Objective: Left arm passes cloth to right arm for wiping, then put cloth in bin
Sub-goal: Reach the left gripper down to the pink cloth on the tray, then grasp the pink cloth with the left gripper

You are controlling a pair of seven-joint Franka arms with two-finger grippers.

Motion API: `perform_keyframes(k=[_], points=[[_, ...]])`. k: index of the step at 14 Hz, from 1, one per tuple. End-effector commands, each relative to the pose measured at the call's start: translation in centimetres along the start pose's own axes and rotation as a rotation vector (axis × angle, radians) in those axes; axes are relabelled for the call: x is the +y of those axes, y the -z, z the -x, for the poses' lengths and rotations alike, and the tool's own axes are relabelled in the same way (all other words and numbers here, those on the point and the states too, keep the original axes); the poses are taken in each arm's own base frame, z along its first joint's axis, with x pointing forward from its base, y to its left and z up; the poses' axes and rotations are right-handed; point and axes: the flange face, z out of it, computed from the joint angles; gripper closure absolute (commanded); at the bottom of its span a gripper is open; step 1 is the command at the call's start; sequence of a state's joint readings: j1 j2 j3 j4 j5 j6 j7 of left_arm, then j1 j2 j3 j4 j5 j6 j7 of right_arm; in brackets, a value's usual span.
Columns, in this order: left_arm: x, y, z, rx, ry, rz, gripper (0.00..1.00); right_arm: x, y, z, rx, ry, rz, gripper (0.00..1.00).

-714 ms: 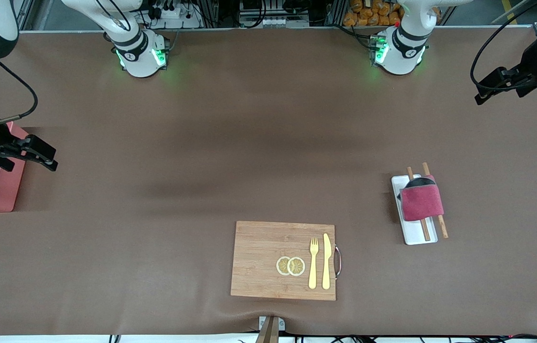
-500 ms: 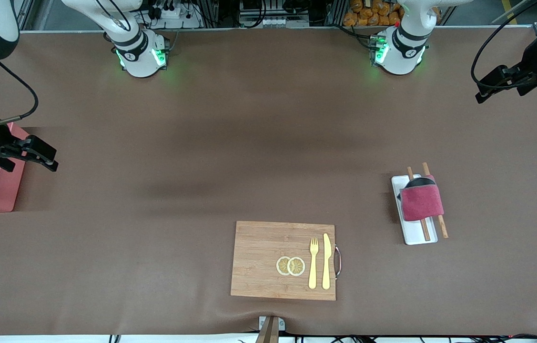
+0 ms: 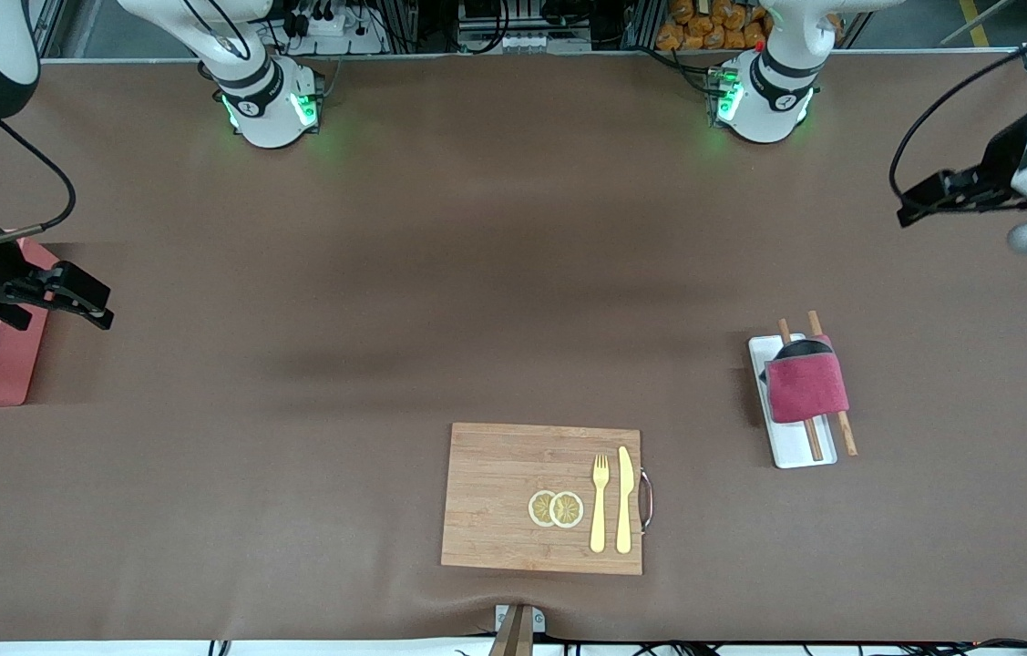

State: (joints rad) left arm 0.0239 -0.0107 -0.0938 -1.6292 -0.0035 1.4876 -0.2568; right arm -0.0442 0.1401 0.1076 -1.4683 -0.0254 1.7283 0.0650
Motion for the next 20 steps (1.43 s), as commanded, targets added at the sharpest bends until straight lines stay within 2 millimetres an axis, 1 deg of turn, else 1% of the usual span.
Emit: perform_keyframes(k=[1,3,5,6,7,9,11,12,13,15,18,20], points=[[0.2,-3.5,-4.4,0.018,0.006,-0.022,0.0,-0.1,-0.5,0.1,0.006,-0.003,-0.003,0.0],[0.5,-6.9,-7.3,0.03,0.007,-0.026,0.0,-0.2,-0.7,0.0,0.007,-0.001,-0.003,0.0],[1.0,-9.8,-9.6,0.045,0.006,-0.016,0.0,-0.1,-0.7,0.0,0.007,-0.003,-0.003,0.0],[1.1,-11.2,-10.6,0.048,0.006,-0.012,0.0,-0.1,-0.7,0.0,0.007,-0.003,-0.003,0.0],[0.8,-12.7,-11.5,0.042,0.013,-0.01,0.0,-0.2,-0.7,0.0,0.007,-0.001,-0.003,0.0],[0.9,-15.1,-12.7,0.034,0.029,-0.007,0.0,-0.2,-0.7,0.0,0.007,-0.001,-0.003,0.0],[1.4,-17.5,-13.7,0.04,0.04,0.002,0.0,-0.2,-0.7,0.0,0.007,-0.001,-0.003,0.0],[1.4,-18.5,-13.8,0.034,0.047,0.002,0.04,-0.2,-0.6,0.0,0.009,-0.001,-0.003,0.0],[1.3,-19.4,-13.9,0.031,0.048,0.002,0.1,-0.2,-0.7,0.0,0.009,-0.001,-0.003,0.0],[0.0,-21.1,-14.3,0.039,0.067,0.009,0.14,-0.2,-1.1,0.1,0.007,-0.001,-0.003,0.0],[0.2,-24.0,-14.9,0.023,0.068,0.014,0.2,-0.2,-1.1,0.1,0.007,-0.001,-0.003,0.0],[0.7,-25.5,-15.1,0.007,0.063,0.013,0.3,-0.2,-1.1,0.1,0.009,-0.001,-0.003,0.0]])
